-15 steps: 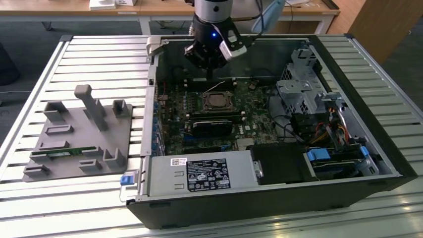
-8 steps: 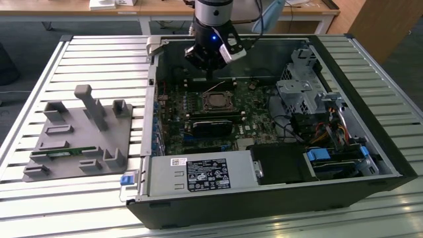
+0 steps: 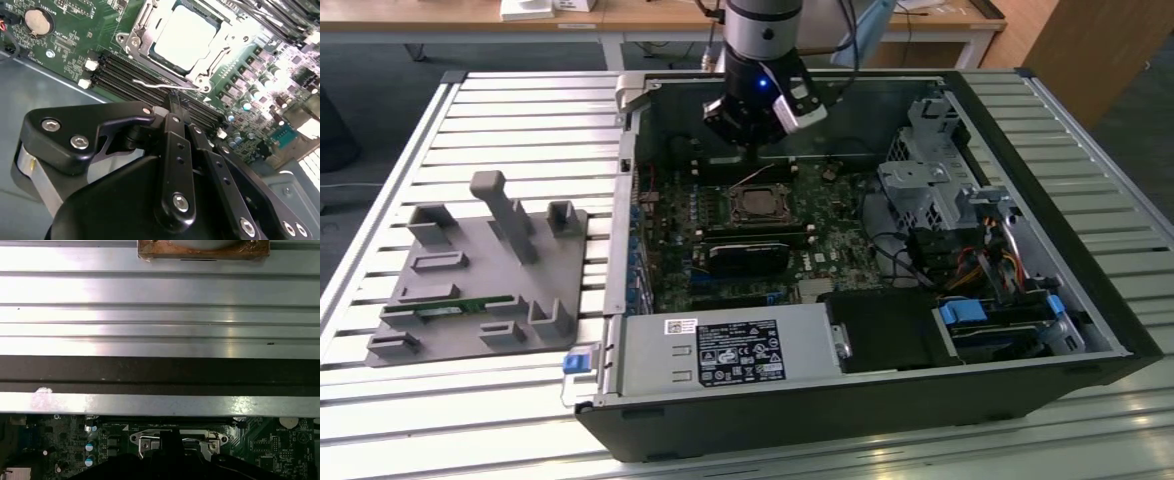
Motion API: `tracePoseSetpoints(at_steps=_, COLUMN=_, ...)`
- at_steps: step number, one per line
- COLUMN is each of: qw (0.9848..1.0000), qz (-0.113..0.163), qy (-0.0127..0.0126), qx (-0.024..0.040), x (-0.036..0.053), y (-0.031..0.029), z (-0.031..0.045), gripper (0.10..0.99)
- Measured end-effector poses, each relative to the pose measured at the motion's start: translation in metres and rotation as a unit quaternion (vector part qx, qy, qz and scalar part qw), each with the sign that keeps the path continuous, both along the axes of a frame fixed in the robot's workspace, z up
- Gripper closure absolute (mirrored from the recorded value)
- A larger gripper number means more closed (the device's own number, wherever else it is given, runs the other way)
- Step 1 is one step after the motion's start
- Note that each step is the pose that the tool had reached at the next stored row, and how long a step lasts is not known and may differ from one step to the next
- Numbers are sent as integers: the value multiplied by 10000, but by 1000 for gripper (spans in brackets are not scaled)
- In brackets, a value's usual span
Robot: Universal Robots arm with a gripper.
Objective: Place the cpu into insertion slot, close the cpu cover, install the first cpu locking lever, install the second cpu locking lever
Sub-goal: 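Install the first cpu locking lever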
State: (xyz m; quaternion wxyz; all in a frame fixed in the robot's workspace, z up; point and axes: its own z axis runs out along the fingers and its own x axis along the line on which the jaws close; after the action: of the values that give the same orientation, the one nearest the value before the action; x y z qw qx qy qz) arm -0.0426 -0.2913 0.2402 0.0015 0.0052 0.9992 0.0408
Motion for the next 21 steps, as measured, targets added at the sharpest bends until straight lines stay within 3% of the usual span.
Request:
tracePoseSetpoints(at_steps=5, qw=10000, qz=-1, qy=-5, qx=-7, x=17, y=3, z=-55, gripper=980)
tracePoseSetpoints(at_steps=9, qw=10000, qz=1, qy=-35, qx=-9, x=26, y=4, z=-84, gripper=980)
tracePoseSetpoints(at_steps=21, qw=10000, qz=1, qy=-35, qx=-10, x=161, y=29, z=-142, gripper=980)
